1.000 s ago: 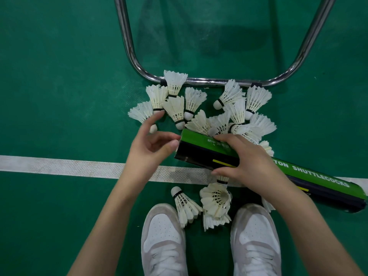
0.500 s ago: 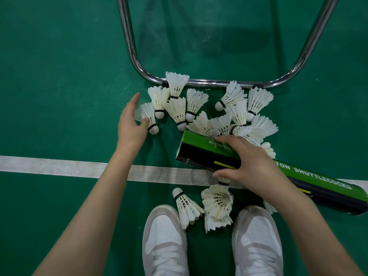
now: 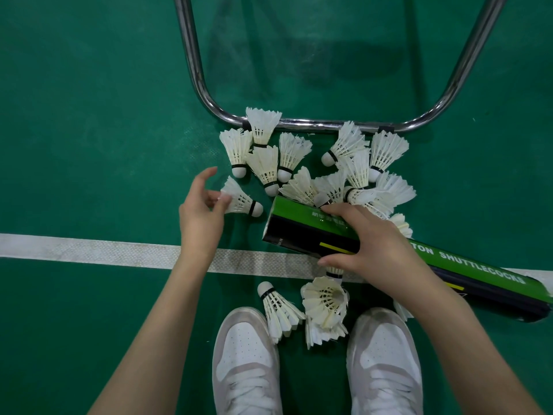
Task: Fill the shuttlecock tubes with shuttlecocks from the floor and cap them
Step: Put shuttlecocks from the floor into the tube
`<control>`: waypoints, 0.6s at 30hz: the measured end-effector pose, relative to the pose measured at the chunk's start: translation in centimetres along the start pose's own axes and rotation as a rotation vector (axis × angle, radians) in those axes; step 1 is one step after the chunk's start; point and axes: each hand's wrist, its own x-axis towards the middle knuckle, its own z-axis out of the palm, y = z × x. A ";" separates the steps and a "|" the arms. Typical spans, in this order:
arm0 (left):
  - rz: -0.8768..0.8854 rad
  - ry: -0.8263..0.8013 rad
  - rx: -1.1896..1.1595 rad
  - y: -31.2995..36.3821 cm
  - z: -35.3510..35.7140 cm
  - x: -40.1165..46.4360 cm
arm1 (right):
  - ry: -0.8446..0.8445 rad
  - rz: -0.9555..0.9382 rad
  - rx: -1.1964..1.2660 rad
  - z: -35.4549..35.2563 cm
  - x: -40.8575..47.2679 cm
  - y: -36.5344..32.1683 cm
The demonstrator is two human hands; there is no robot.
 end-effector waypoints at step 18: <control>-0.043 -0.152 -0.395 4.7 -1.1 -4.5 | 0.011 -0.005 -0.005 0.1 0.0 0.3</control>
